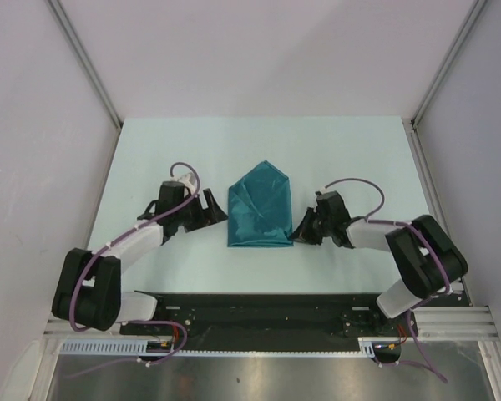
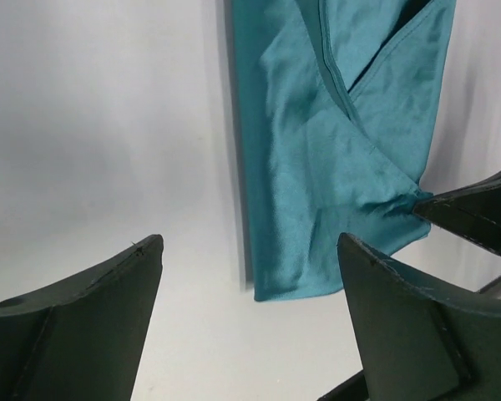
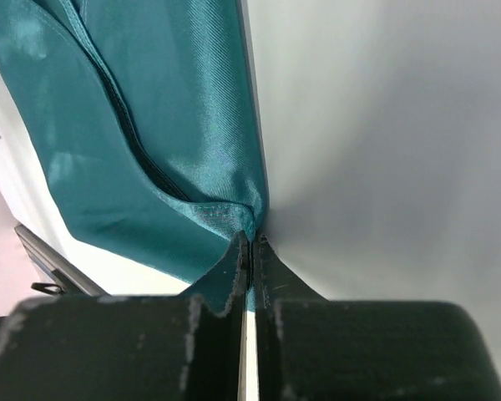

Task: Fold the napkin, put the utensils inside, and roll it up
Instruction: Fold the napkin

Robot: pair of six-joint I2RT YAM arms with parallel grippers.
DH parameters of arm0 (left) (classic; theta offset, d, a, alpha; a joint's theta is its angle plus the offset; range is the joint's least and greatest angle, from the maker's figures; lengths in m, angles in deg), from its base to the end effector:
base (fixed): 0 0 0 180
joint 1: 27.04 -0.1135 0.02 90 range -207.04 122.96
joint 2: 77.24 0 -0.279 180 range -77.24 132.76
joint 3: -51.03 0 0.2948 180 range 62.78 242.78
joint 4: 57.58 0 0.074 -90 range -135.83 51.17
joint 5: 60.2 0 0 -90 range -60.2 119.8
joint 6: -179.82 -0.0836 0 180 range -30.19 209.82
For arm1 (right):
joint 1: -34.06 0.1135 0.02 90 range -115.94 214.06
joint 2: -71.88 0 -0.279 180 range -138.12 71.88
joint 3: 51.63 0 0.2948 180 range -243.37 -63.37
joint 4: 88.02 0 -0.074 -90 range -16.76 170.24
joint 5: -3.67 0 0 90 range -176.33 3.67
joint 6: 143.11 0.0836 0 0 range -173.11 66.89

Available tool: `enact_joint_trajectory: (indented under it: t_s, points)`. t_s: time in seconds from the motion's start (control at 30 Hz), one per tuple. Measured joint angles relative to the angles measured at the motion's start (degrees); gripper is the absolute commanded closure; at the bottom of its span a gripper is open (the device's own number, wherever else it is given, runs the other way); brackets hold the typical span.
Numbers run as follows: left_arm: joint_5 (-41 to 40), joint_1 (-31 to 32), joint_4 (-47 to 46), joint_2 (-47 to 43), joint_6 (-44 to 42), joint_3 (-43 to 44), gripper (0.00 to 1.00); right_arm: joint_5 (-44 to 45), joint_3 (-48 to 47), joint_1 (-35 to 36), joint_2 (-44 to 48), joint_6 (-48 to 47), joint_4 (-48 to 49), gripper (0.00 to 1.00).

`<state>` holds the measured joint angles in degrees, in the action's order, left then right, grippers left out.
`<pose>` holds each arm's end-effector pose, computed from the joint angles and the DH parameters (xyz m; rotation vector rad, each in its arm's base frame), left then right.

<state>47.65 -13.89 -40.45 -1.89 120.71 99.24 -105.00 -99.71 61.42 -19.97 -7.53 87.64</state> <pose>0.3075 -0.0982 0.1417 -0.2142 2.4093 -0.7330 0.2934 0.1819 0.0744 0.2487 2.5781 0.9298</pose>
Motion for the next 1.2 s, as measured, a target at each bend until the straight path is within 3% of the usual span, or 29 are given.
enact_joint_trajectory:
  t_s: [0.2, 0.37, 0.47, 0.57, 0.8, 1.2]
  points:
    - [1.81, 3.06, -7.19, 0.11, 2.78, -5.84, 0.15, 3.52, 7.74, 1.36, 9.11, 2.82, -1.99, 0.96]
    - [1.68, 3.02, -11.85, 2.73, 2.71, -5.35, 0.19, 4.24, 8.46, 1.29, 10.84, 3.10, -3.02, 0.61]
    - [1.77, 3.02, -13.86, 5.90, 2.67, -3.37, 0.23, 4.37, 8.04, 1.29, 11.69, 2.47, -3.34, 0.47]
    - [1.86, 3.13, -15.54, 9.60, 2.69, -1.05, 0.30, 4.61, 6.86, 1.09, 12.33, 1.66, -4.79, 0.41]
    - [1.31, 5.18, -17.51, 14.75, 2.71, 3.19, 0.39, 7.02, 4.39, 1.38, 13.51, -1.49, -10.60, 0.41]
    - [-0.59, 8.24, -17.49, 17.00, 2.10, 6.19, 0.41, 10.23, -3.91, 4.79, 12.83, -9.40, -13.35, 0.51]
